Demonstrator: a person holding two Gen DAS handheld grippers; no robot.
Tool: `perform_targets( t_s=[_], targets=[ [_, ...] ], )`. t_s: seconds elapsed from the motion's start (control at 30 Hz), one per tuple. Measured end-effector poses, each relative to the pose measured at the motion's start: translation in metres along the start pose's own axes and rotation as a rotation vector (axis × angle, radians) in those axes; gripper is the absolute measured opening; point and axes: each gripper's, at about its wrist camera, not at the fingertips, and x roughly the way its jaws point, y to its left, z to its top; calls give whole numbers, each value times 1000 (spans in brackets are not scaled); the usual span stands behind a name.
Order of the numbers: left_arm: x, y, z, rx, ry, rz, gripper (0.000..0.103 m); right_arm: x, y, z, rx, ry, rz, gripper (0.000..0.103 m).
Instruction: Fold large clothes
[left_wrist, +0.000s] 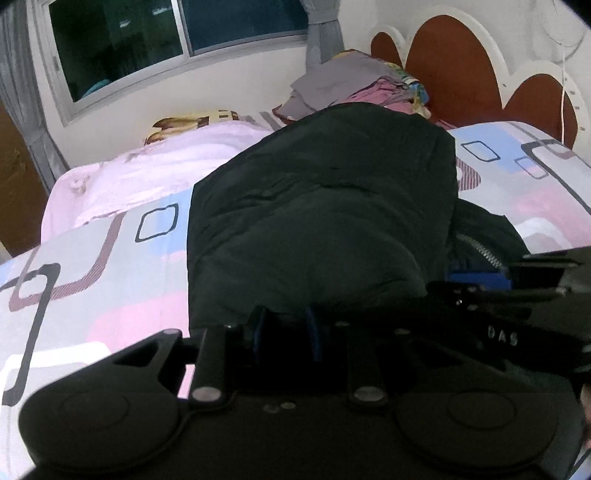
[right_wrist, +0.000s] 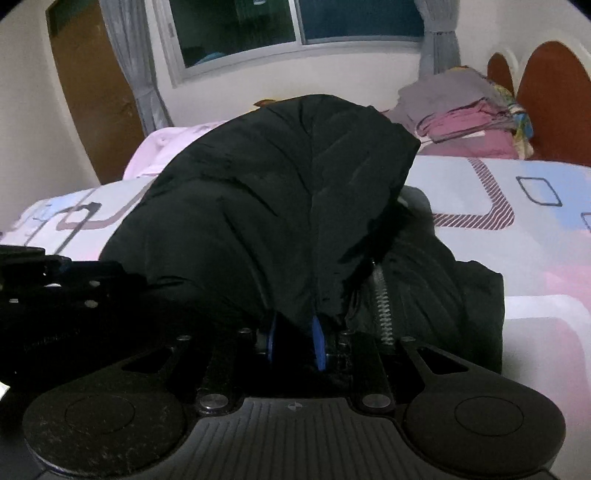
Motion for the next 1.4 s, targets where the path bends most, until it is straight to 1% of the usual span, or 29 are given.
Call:
perform_targets(
  t_s=[0.1,0.17,0.23,0.3,0.43,0.53,0.6,0.67,0.77,0.87,0.9,0.93,0.97,1.0,1.03,1.07,1.1,1.13,1.17,1.2,1.23,1.27,1.33,1.4],
  targets=[
    [-7,2,4,9,15,3,22,-9,4,7,-12,23,-21,21],
    [-17,7,8,2,17,0,22,-18,3,13,-6,34,-27,21],
    [-32,8,6,-11,10,-10,22,-33,5,17,0,48,-25,21],
    [-49,7,-2,-9,-8,-10,22,-51,6,15,12,53,-11,21],
    [-78,2,-23,-33,-10,-22,22,-79,7,-4,56,94,22,21],
    [-82,-3,-40,-42,0,-18,22,-76,15,-21,56,114,10,21],
    [-70,-5,-47,-49,13,-17,22,-63,21,-28,39,122,-2,21],
    [-57,-9,-50,-27,23,-7,21,-47,23,-33,17,123,-20,20],
    [-50,-13,-48,-17,44,0,20,-35,22,-32,18,152,-25,20],
    [-55,-12,-46,4,51,0,20,-38,18,-26,7,167,-12,21],
    [-59,-10,-44,6,54,-1,22,-41,14,-23,23,164,3,21],
    [-65,-8,-41,6,53,5,24,-47,6,-19,64,155,28,21],
    [-72,-6,-40,-2,41,24,40,-54,0,-17,99,131,41,21],
    [-80,-2,-38,-13,13,48,74,-66,-12,-13,150,70,44,21],
    [-90,3,-38,-18,-38,69,90,-76,-22,-10,187,28,44,40],
    [-98,7,-39,-15,-92,67,101,-85,-35,-8,221,-9,41,89],
    [-103,12,-40,-10,-120,58,101,-95,-49,-6,248,-58,47,100],
    [-104,17,-41,-11,-119,59,101,-100,-61,-4,270,-74,60,100],
    [-103,23,-41,-19,-117,54,101,-102,-74,-2,302,-70,75,100],
    [-101,31,-42,-31,-117,23,101,-103,-90,-2,342,-65,84,100],
    [-96,40,-43,-59,-105,-31,101,-103,-103,-3,381,-56,78,100],
    [-89,49,-44,-104,-77,-63,100,-100,-117,-6,432,-40,95,100],
    [-72,66,-46,-187,-36,-132,99,-90,-143,-15,550,2,161,100],
    [-56,79,-50,-246,-5,-158,99,-77,-158,-23,615,45,193,100]
  ],
)
